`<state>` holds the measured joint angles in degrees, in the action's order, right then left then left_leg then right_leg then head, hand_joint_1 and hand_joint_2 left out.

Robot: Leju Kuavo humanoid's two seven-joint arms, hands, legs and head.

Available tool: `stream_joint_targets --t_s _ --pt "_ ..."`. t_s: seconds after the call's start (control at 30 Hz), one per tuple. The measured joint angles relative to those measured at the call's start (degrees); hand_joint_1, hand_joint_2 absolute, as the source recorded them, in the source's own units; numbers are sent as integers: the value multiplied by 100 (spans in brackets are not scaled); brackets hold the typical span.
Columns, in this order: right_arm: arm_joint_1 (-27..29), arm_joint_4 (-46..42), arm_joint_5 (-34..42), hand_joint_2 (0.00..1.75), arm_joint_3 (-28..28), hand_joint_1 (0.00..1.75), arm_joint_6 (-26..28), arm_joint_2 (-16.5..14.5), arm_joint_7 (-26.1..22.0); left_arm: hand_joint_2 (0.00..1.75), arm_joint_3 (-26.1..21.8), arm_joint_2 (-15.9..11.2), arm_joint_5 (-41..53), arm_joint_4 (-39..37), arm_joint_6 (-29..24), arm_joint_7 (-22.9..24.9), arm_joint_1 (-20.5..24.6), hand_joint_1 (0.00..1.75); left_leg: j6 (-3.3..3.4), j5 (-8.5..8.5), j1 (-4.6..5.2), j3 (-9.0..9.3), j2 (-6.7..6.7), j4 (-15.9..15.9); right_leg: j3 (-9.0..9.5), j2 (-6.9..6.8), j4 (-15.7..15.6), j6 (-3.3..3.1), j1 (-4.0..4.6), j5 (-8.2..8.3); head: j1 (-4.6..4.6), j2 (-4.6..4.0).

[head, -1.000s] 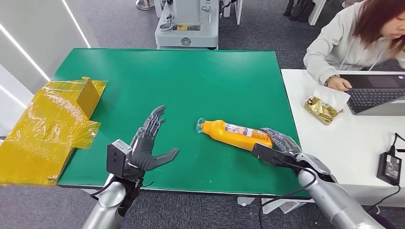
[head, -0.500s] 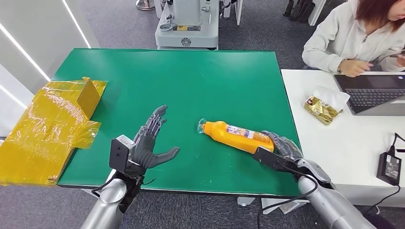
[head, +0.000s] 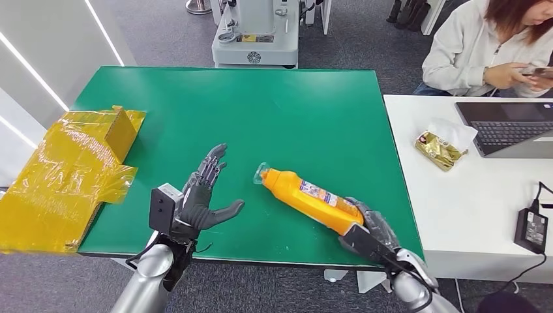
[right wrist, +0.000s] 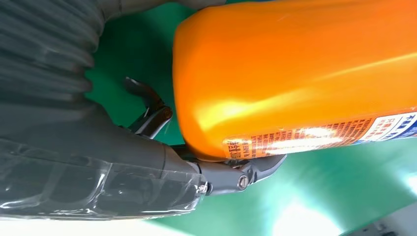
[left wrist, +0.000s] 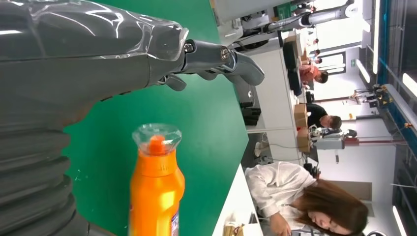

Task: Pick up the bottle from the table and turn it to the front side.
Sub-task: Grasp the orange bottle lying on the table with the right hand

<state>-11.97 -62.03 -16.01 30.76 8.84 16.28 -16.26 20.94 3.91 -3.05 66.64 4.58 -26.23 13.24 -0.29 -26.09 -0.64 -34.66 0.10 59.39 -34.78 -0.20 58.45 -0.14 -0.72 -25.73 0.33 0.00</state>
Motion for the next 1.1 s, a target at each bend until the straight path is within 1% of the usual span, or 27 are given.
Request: stream_joint_targets --t_s 0.13,0.37,0.5,0.67,0.73,0.9,1.1 --pt "419 -340 152 175 4 175 462 -341 -315 175 -1 1 -65 -14 -71 0 11 0 -1 0 0 -8 2 -3 -10 1 2 -3 0 -3 0 0" --pt "849 -814 712 175 -69 175 962 -836 -681 175 -3 1 -97 -100 -146 16 32 0 -1 -1 1 -12 1 -3 -13 -1 1 -2 -1 -5 1 0" --pt "1085 -1133 852 175 -143 175 1093 -1056 -717 175 -13 -2 -66 -196 -225 29 77 0 -1 -1 1 -13 1 -3 -13 -1 1 -2 -1 -5 1 0" --pt "1317 -1489 720 175 -207 175 1105 -1333 -635 175 -142 -13 -26 -279 -294 37 82 0 -2 -1 0 -14 2 -4 -15 0 2 -3 0 -5 0 0" --pt "1355 -1551 694 175 -252 175 1052 -1423 -630 175 -212 -12 -104 -297 -172 72 72 0 -2 -1 0 -14 1 -5 -15 0 2 -3 0 -6 0 0" --pt "1368 -1578 556 175 -396 175 758 -1661 -573 175 -325 2 -619 -334 562 325 83 0 -2 0 1 -14 2 -5 -15 0 2 -3 -1 -5 0 0" --pt "1346 -1529 340 175 -522 175 551 -1853 -549 175 -335 2 -1016 -332 1046 650 232 0 -2 0 1 -14 1 -4 -15 -1 2 -3 -1 -5 0 0"
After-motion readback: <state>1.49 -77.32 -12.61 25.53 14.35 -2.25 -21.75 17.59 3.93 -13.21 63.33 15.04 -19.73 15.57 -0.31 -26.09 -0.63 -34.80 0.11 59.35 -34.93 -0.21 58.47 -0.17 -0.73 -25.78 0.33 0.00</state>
